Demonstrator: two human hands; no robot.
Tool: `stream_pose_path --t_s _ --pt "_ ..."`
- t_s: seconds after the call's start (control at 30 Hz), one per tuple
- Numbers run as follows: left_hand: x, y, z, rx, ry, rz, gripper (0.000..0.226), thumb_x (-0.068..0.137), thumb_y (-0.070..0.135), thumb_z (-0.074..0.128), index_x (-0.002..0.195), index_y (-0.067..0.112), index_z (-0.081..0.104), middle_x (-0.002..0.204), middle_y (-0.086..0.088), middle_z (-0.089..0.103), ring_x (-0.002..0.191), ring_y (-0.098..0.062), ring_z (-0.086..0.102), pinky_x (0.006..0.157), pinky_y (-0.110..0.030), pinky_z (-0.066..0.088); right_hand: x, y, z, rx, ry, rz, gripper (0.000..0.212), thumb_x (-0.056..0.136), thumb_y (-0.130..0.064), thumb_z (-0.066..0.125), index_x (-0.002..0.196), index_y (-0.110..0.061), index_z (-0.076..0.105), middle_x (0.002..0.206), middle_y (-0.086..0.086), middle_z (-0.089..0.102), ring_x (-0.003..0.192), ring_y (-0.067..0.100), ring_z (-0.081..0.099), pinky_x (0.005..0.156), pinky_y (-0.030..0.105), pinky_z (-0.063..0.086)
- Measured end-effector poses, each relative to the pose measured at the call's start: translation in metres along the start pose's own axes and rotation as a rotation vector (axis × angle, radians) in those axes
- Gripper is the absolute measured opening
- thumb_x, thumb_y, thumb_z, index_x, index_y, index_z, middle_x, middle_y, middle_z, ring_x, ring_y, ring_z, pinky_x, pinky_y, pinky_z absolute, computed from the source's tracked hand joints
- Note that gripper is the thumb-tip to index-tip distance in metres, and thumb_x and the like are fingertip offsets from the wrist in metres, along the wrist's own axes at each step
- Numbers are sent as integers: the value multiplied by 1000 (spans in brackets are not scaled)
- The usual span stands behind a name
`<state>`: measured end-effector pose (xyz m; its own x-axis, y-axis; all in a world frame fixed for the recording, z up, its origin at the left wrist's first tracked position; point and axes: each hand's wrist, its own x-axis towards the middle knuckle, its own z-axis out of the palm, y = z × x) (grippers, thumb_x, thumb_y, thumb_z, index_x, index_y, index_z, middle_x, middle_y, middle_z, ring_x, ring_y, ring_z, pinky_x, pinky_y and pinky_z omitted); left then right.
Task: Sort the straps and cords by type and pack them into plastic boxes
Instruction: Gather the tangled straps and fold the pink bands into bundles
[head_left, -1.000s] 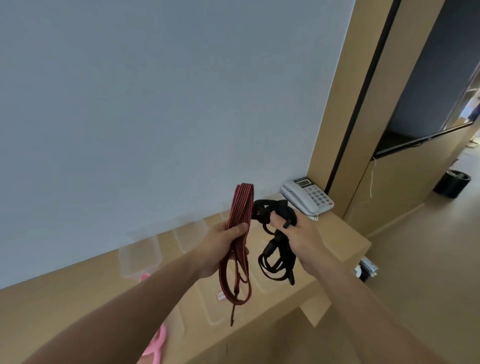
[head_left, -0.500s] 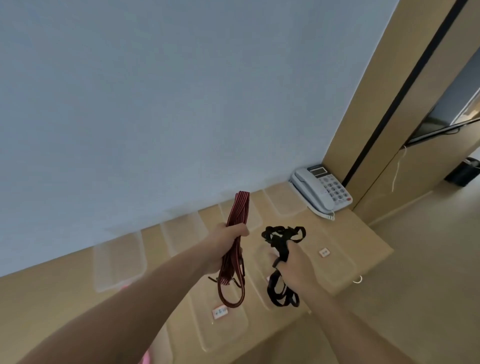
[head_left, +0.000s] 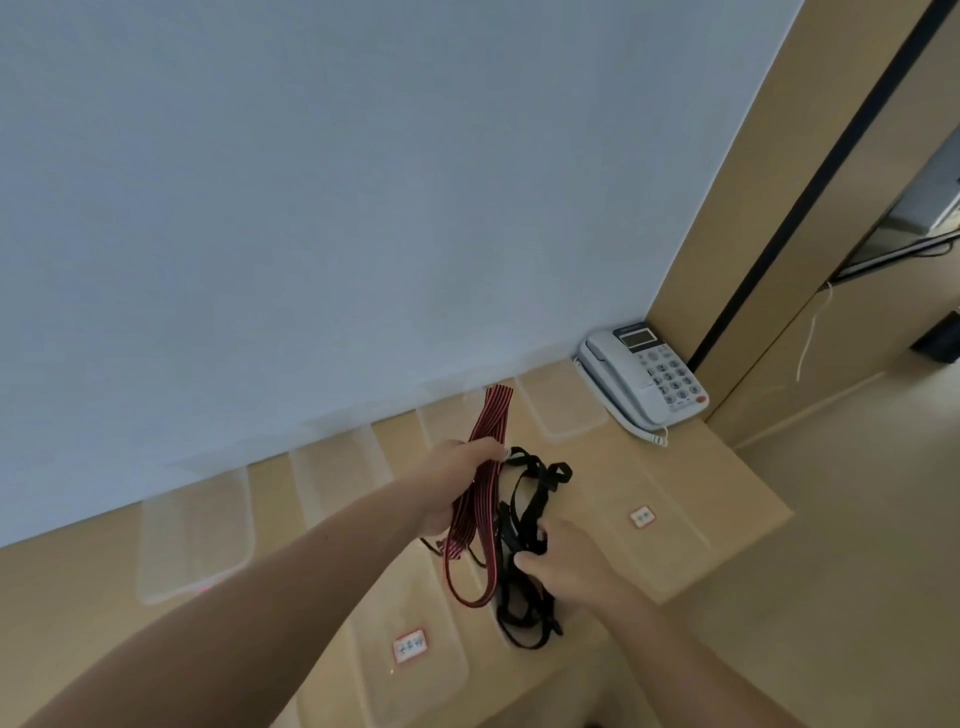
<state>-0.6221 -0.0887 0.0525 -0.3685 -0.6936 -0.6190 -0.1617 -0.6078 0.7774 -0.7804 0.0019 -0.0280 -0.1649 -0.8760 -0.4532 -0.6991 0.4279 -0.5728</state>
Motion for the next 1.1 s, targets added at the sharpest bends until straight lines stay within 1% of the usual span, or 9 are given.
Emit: stream_pose_path --t_s 0.1,0.17,0.27,0.4,0.5,0.63,0.7,0.93,1.1 --pt "3 19 15 -80 22 5 32 92 37 56 94 5 55 70 -7 53 56 -22 52 57 -32 48 0 -9 -38 62 176 -44 39 94 -38 42 63 -16 43 63 0 46 59 16 48 59 33 36" --pt "6 30 31 -142 30 16 36 96 43 45 95 8 52 68 -5 52 54 -21 51 54 -29 47 -4 -21 -70 316 324 -132 42 98 -47 42 68 -20 53 67 -6 57 63 14 56 59 29 39" --pt "9 41 73 -213 37 20 41 97 44 39 84 10 57 62 -5 56 52 -21 57 58 -31 47 -11 -30 -105 590 220 -229 31 94 -57 51 89 -31 67 84 -9 71 73 7 67 65 27 48" --pt "27 44 140 -275 102 38 38 91 41 40 80 13 64 79 -12 61 73 -26 59 69 -34 49 -6 -1 -136 463 237 -276 11 84 -51 68 87 -41 65 84 -16 71 75 0 67 69 23 51" --pt "43 36 179 -284 125 -11 28 87 32 38 88 13 58 90 -12 56 76 -27 53 70 -39 47 5 34 -159 460 256 -256 3 84 -34 71 85 -36 69 79 -11 71 64 -1 66 52 12 46" --pt "63 19 219 -260 64 -30 31 90 21 38 94 6 65 97 -13 56 79 -28 53 63 -37 50 31 74 -182 372 265 -175 11 81 -20 69 72 -25 69 66 -6 71 58 7 66 57 29 54" --pt "71 12 229 -188 49 14 37 92 16 37 109 13 69 102 -13 62 86 -29 57 66 -39 51 46 89 -188 384 247 -148 11 81 -17 69 72 -23 70 66 -5 71 60 8 66 61 31 55" --pt "96 -30 234 95 79 -50 25 90 17 52 110 30 58 101 -4 74 92 -25 70 73 -42 61 95 132 -173 439 37 -68 17 84 -9 67 90 -22 75 77 -4 75 74 13 72 78 39 59" --pt "110 -47 226 828 264 46 71 87 44 45 153 32 22 143 2 50 114 -19 59 85 -32 50 112 145 -162 313 76 -113 24 85 -20 67 108 -28 72 82 -14 72 82 9 68 74 30 52"
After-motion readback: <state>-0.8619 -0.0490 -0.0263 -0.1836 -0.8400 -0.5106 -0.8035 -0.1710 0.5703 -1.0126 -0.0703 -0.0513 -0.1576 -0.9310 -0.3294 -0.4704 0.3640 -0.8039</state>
